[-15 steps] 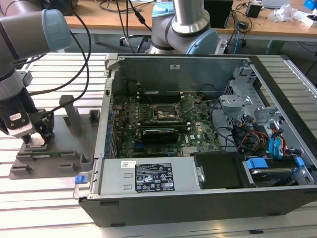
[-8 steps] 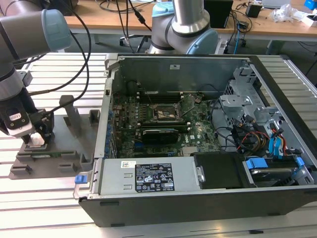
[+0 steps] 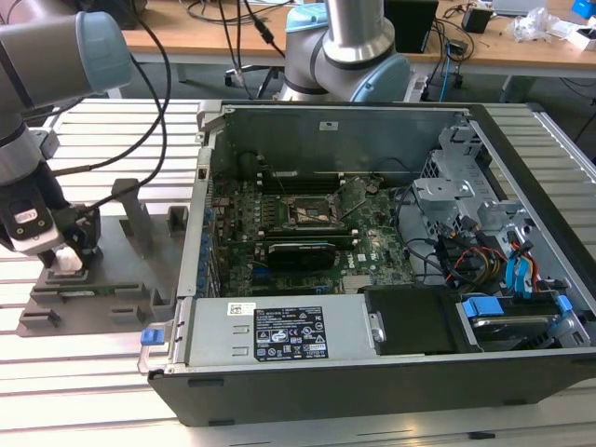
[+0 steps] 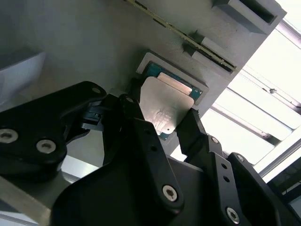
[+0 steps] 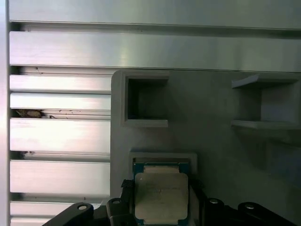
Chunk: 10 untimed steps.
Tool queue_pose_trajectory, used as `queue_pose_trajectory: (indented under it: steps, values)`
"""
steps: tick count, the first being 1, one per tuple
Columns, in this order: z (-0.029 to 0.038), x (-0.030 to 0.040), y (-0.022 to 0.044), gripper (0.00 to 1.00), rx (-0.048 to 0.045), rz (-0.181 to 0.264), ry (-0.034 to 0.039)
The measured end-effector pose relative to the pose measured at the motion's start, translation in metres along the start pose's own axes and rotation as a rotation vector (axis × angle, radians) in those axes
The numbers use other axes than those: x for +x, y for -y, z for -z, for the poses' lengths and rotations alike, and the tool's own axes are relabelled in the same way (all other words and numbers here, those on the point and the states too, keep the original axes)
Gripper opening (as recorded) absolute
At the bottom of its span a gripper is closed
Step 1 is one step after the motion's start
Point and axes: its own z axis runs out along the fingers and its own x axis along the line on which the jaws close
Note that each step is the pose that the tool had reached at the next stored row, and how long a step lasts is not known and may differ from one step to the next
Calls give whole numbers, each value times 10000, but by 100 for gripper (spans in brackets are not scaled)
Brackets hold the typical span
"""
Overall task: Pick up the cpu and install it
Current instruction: 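Pick up the cpu and move it towards the insertion slot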
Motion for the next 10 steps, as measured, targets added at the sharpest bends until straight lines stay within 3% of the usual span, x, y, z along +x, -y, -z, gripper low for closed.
queue_pose_trajectory:
  steps: [6,8,10]
  values:
    - [142,0,3,55,0,-1,0]
    - [234,0,4,55,0,-1,1]
    - [285,0,4,55,0,-1,1]
